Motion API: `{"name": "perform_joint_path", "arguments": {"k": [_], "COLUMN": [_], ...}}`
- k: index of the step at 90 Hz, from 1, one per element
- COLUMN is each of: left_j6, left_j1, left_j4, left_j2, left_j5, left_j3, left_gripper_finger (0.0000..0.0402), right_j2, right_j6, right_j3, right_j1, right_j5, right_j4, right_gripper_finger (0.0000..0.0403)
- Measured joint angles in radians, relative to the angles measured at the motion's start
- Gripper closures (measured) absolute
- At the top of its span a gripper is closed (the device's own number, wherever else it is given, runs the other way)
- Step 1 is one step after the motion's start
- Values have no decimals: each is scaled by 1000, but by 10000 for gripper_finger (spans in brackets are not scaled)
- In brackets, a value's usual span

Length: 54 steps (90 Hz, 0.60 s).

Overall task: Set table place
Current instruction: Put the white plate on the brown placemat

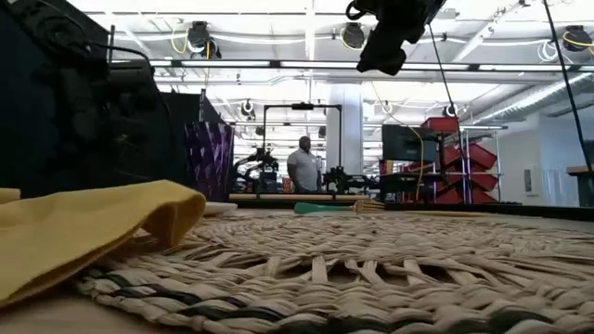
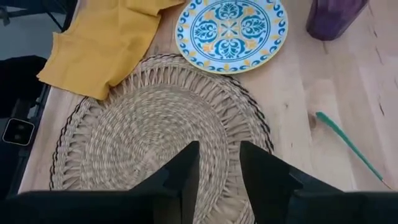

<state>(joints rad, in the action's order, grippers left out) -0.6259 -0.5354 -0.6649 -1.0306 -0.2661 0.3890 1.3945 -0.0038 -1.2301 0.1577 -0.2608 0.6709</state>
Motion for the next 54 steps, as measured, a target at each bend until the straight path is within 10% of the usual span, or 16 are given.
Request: {"name": "perform_joint_path", "arguments": {"k": [54], "left_j6": [-49], "left_j1": [5], "left_j4": [-132], "left_j2": [285], "left_j5": [-127], "left_j3": [92], "left_gripper_finger": [401], "right_j2": [0], "right_j6": [14], "right_j3": [0], "right_j1": [58], "right_j5": [2], "right_j4": [5], "right_gripper_finger": [300]}}
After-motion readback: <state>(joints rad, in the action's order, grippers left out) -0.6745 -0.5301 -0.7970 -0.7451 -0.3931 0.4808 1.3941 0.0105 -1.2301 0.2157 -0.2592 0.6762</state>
